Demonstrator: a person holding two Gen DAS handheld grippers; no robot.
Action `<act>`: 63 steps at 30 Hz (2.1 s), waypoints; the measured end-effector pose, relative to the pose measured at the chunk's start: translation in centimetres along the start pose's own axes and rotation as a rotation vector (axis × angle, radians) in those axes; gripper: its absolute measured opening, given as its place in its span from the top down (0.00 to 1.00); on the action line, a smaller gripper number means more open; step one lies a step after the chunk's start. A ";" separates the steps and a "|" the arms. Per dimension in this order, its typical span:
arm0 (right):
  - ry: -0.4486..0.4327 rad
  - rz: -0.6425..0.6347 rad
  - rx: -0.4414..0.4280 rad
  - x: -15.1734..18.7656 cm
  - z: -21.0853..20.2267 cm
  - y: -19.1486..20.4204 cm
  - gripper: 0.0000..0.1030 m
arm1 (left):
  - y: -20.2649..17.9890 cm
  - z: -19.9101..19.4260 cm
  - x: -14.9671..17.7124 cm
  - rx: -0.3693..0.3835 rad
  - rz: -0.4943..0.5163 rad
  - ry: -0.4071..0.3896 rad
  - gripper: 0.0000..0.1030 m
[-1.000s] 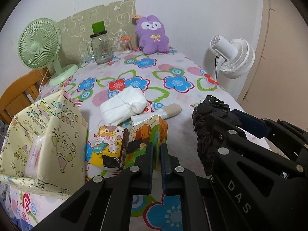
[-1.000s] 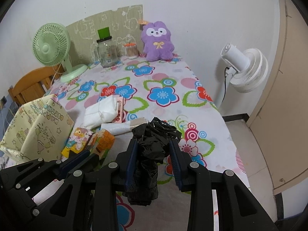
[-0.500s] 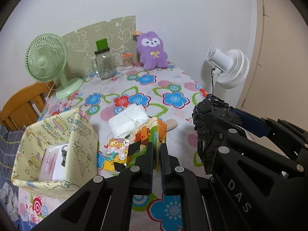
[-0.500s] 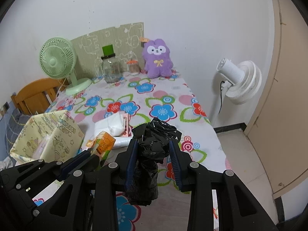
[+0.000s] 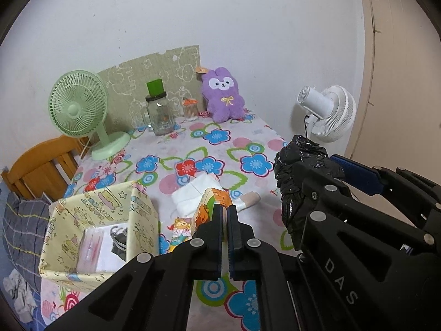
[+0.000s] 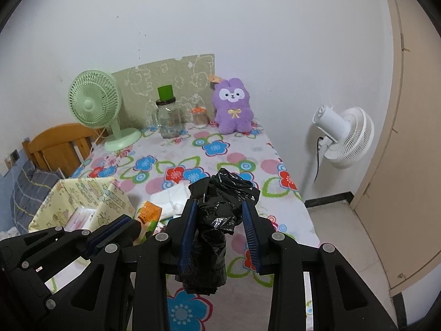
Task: Organize soft objects
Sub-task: 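Carry the black bag with the right tool while the left tool carries the snack box toward the fabric box, then open the right tool to drop the black bag into the fabric box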
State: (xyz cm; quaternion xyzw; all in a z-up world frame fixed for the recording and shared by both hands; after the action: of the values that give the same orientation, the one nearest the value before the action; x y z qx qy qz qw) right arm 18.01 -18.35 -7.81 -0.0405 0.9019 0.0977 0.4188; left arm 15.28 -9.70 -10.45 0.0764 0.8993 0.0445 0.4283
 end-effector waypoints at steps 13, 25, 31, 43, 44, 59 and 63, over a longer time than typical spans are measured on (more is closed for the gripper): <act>-0.012 -0.011 -0.024 -1.0 0.2 1.6 0.64 | 1.6 -0.3 -0.8 -0.023 -0.005 -0.018 1.00; -0.034 -0.040 -0.066 -2.9 0.8 5.4 0.64 | 5.6 -0.7 -2.0 -0.074 -0.009 -0.044 1.00; -0.030 -0.061 -0.094 -3.6 1.4 7.8 0.64 | 8.2 -0.6 -2.3 -0.094 -0.029 -0.044 1.00; -0.019 -0.103 -0.144 -4.4 3.4 12.9 0.64 | 13.2 0.1 -1.6 -0.141 -0.075 -0.034 1.00; -0.012 -0.106 -0.147 -4.3 3.7 13.4 0.64 | 13.6 0.3 -1.4 -0.142 -0.080 -0.028 1.00; 0.054 -0.133 -0.185 -3.2 7.0 17.3 0.64 | 17.5 2.5 0.7 -0.152 -0.120 0.036 1.00; 0.071 -0.137 -0.200 -2.8 7.9 18.4 0.64 | 18.5 3.0 1.4 -0.154 -0.127 0.054 1.00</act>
State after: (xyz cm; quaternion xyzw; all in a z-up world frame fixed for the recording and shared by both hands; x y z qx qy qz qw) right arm 22.86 1.29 -8.07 -0.1472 0.8971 0.1567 0.3860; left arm 18.58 8.81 -10.69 -0.0150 0.9075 0.0885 0.4103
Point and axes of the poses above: each gripper's, at about its wrist camera, not at the fingertips, and z roughly the way its jaws point, y to its left, x to its underside, the point moved 9 cm from there along z, roughly the way its jaws point, and after that the axes turned 5 degrees about -x, right-handed, at the moved point
